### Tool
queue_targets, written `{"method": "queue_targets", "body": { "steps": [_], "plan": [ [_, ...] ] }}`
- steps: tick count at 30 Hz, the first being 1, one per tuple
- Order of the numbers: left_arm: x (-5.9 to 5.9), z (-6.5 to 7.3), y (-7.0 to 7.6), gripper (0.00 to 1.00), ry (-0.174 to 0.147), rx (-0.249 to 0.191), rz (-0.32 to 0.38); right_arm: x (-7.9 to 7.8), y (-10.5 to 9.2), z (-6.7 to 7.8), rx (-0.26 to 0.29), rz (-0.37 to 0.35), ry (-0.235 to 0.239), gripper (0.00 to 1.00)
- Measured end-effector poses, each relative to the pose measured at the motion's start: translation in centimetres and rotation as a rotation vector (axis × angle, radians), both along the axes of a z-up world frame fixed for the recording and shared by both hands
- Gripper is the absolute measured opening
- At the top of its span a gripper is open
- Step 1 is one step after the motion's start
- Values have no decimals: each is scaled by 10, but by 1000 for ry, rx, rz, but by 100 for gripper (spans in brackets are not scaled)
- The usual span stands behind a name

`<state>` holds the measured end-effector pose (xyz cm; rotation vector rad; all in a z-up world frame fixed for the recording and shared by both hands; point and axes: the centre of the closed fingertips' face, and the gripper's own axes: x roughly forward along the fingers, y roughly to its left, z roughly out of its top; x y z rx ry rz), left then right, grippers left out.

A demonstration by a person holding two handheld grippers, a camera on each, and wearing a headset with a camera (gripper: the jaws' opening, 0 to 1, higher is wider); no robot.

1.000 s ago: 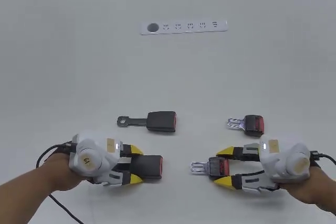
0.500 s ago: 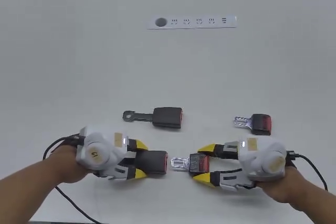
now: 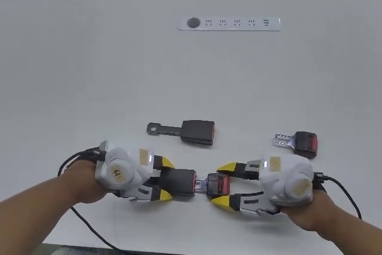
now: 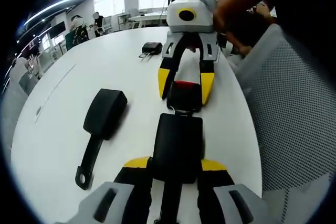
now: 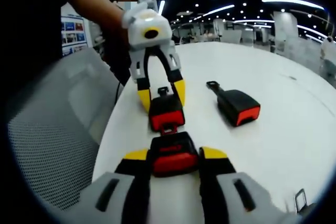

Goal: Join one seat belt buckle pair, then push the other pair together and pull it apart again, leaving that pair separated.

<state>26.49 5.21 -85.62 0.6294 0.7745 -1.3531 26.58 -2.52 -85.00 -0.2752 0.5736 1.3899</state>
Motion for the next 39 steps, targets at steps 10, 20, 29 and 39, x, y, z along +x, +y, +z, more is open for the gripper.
{"method": "queue_targets", "body": {
  "steps": [10,20,29,39],
  "plan": [
    [0,0,2,33,-6,16,-26,-1,11,0,-27,-2,-4,36],
    [-1,0,5,33,0,29,-50,-1,22,-3,-49,13,4,36],
    [1,0,4,33,-2,31,-57,-1,24,-6,-71,17,-4,36],
    [2,0,1,33,-4,22,-59,-1,24,-6,-81,18,-15,36]
  ]
}}
